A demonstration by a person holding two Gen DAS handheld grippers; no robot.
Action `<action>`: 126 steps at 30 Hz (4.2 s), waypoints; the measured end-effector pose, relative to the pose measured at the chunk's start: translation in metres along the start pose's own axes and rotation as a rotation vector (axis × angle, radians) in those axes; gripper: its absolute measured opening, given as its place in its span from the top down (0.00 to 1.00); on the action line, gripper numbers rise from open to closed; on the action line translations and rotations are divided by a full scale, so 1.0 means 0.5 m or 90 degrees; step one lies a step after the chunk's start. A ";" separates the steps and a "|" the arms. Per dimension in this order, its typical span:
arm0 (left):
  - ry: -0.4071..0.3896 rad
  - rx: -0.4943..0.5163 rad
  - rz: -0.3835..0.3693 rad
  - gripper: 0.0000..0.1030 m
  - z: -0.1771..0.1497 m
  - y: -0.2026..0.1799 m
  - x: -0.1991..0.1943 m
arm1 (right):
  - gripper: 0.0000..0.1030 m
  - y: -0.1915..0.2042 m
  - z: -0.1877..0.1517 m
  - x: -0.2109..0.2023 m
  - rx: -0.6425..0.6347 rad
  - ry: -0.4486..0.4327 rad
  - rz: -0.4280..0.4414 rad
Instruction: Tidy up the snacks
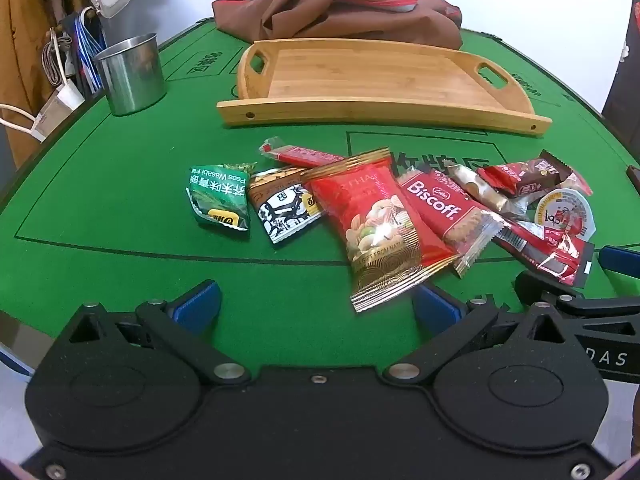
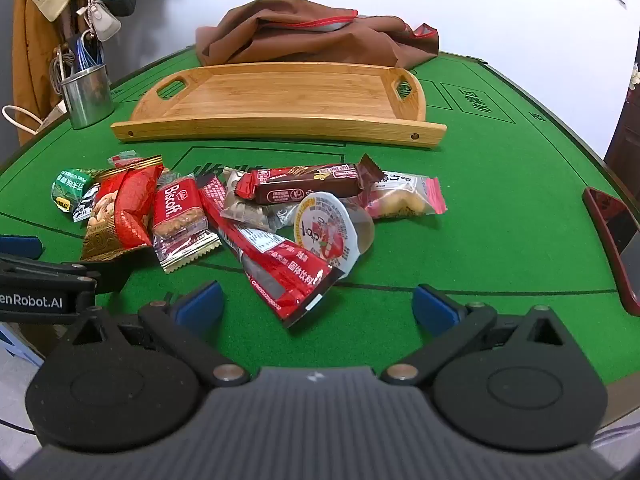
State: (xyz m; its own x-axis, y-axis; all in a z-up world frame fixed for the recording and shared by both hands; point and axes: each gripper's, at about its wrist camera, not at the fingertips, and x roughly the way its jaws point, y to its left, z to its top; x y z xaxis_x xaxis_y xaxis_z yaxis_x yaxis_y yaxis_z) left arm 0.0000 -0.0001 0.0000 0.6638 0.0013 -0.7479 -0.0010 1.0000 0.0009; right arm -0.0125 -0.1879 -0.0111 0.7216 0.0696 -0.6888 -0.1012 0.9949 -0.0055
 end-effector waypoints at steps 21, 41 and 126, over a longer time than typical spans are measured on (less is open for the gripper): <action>0.006 0.000 0.000 0.00 0.000 0.000 0.001 | 0.00 0.000 0.003 0.001 0.000 -0.006 0.000; 0.008 0.000 0.000 0.00 0.001 0.000 0.001 | 0.00 -0.001 -0.001 -0.001 0.001 -0.007 0.000; -0.081 -0.010 -0.137 0.50 0.065 0.035 0.025 | 0.55 0.051 0.031 0.003 -0.151 -0.038 0.110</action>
State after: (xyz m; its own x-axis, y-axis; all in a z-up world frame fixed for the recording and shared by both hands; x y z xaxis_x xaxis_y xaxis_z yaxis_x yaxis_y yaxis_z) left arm 0.0325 0.0173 0.0123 0.7385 -0.2101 -0.6407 0.1395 0.9773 -0.1597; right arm -0.0034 -0.1612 -0.0012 0.7186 0.2472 -0.6500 -0.3780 0.9234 -0.0668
